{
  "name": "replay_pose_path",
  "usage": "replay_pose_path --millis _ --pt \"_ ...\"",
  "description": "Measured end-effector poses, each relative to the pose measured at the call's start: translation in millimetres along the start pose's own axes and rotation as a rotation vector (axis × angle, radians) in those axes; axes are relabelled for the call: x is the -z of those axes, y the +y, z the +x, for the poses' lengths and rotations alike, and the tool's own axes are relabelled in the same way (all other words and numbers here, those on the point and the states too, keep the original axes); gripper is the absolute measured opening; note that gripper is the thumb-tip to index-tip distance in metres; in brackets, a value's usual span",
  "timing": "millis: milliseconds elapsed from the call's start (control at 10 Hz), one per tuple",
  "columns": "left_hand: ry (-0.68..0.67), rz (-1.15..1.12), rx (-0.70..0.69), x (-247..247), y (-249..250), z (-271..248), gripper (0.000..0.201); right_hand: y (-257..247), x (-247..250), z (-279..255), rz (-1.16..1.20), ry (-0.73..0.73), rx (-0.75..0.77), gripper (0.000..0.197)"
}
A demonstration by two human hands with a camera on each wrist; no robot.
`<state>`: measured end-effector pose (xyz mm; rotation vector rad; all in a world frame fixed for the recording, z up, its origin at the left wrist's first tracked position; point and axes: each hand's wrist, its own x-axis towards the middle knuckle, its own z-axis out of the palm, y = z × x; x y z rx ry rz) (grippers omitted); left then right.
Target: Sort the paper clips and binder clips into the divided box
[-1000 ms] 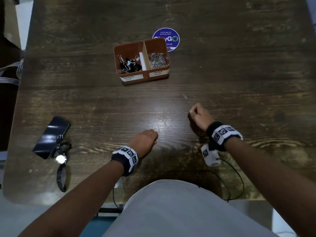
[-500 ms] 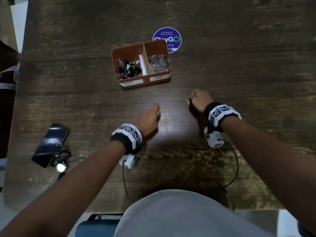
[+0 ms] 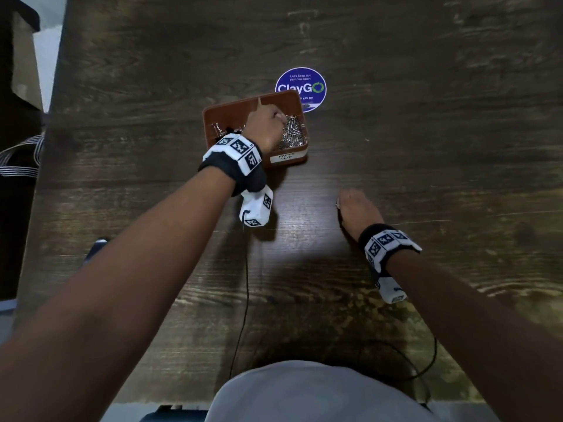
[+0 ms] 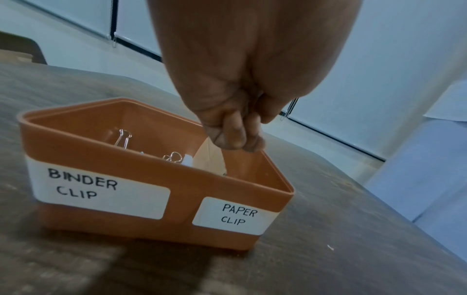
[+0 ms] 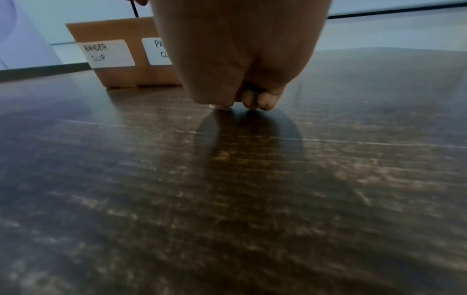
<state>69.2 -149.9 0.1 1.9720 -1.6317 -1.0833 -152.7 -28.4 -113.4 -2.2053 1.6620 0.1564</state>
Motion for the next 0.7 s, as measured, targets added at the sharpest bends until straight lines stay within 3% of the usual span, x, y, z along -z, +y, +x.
replay_pose_path --millis 100,200,300,500,700 --pt "-0.036 -0.164 0.12 -1.1 2.2 6.9 0.03 -6.2 13.9 7.0 0.275 -0.013 -0.097 0.012" --pt "-0.025 -0.294 0.196 4.0 0.2 8.9 0.026 -21.4 53.7 40.3 0.633 0.082 -0.224 0.011" --pt "0.033 -0.393 0.21 14.3 -2.0 7.7 0.026 -44.0 105.2 80.7 0.879 0.147 -0.24 0.01" --pt "0.179 -0.534 0.178 52.3 -19.5 2.0 0.029 -88.0 176.1 131.3 0.886 0.228 -0.086 0.012" --pt "0.229 -0.381 0.141 77.8 -42.4 -2.7 0.03 -96.1 163.1 143.1 0.672 0.033 -0.09 0.01"
